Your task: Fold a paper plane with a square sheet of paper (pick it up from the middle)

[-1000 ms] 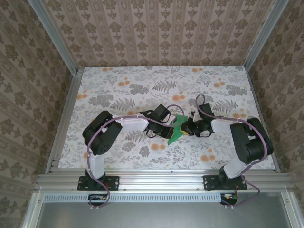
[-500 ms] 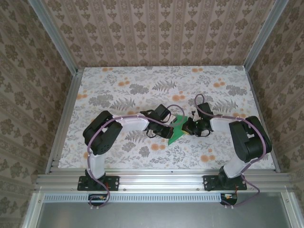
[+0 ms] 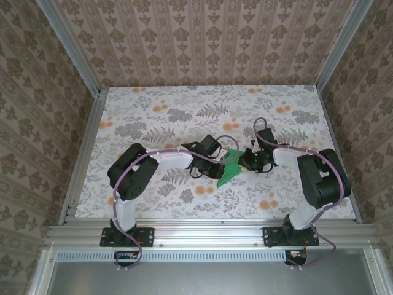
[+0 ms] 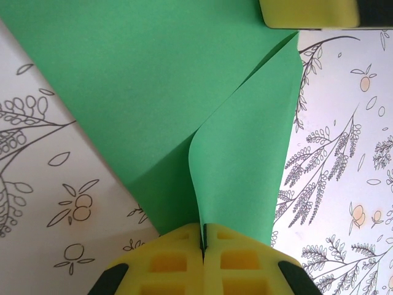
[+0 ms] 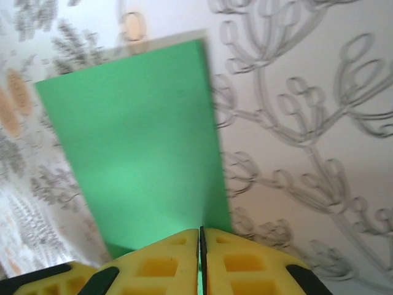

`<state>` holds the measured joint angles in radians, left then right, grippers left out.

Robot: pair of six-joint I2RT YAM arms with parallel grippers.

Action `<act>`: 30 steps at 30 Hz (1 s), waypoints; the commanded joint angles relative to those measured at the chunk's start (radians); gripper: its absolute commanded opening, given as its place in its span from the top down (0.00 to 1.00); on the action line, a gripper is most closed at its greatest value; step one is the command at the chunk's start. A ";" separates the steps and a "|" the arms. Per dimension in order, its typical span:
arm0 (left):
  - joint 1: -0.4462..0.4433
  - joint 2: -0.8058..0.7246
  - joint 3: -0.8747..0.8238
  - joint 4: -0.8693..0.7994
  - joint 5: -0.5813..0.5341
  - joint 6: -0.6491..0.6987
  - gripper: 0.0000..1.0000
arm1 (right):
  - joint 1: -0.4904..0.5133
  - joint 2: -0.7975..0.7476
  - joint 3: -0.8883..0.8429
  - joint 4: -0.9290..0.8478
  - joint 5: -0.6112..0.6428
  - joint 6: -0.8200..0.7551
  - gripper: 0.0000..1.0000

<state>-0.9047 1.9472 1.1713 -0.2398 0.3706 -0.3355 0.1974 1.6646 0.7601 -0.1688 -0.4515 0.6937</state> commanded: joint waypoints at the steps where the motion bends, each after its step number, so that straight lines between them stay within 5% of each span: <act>1: -0.014 0.043 -0.009 -0.111 -0.012 0.026 1.00 | -0.010 0.039 -0.015 -0.051 0.059 -0.026 0.89; 13: -0.015 0.041 -0.008 -0.117 -0.015 0.025 1.00 | -0.070 -0.026 -0.046 -0.003 0.054 -0.056 0.88; 20: -0.020 0.040 0.000 -0.120 -0.016 0.023 1.00 | -0.106 -0.111 -0.037 0.007 -0.056 -0.067 0.87; 30: -0.021 0.043 0.015 -0.127 -0.018 0.023 1.00 | 0.034 -0.058 -0.025 0.116 -0.160 0.039 0.87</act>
<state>-0.9157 1.9495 1.1851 -0.2710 0.3698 -0.3355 0.1967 1.5723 0.7273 -0.0769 -0.5686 0.6971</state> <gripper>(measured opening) 0.053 0.133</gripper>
